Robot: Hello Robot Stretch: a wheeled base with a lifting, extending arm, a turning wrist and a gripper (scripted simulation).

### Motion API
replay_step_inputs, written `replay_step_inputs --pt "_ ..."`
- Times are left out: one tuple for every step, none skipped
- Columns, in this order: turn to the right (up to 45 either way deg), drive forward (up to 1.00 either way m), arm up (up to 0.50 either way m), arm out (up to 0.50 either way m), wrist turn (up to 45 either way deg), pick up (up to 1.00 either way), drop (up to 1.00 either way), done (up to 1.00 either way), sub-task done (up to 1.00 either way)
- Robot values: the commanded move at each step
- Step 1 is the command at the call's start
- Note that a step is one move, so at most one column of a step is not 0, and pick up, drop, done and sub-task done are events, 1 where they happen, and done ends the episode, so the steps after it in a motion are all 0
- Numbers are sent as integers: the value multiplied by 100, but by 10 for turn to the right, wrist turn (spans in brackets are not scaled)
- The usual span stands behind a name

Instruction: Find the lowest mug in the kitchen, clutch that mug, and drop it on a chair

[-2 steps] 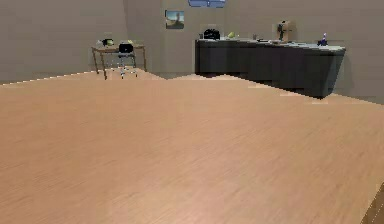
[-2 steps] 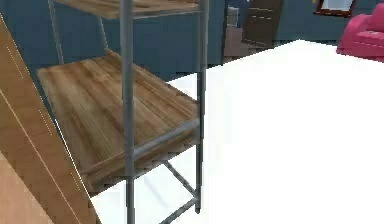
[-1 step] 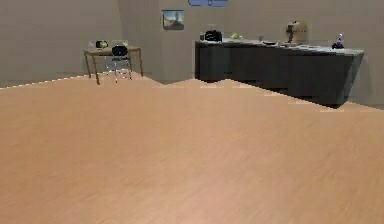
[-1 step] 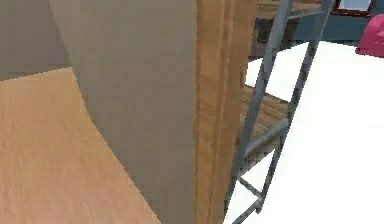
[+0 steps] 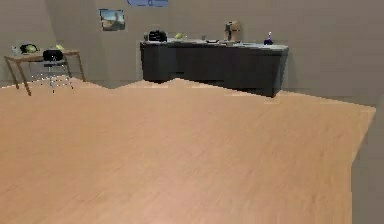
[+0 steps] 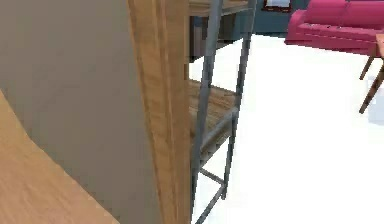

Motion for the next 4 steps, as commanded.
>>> replay_step_inputs --pt "0 100 0 0 0 0 0 0 0" --pt "0 100 0 0 0 0 0 0 0" --pt "0 100 0 0 0 0 0 0 0" --pt "0 100 0 0 0 0 0 0 0"
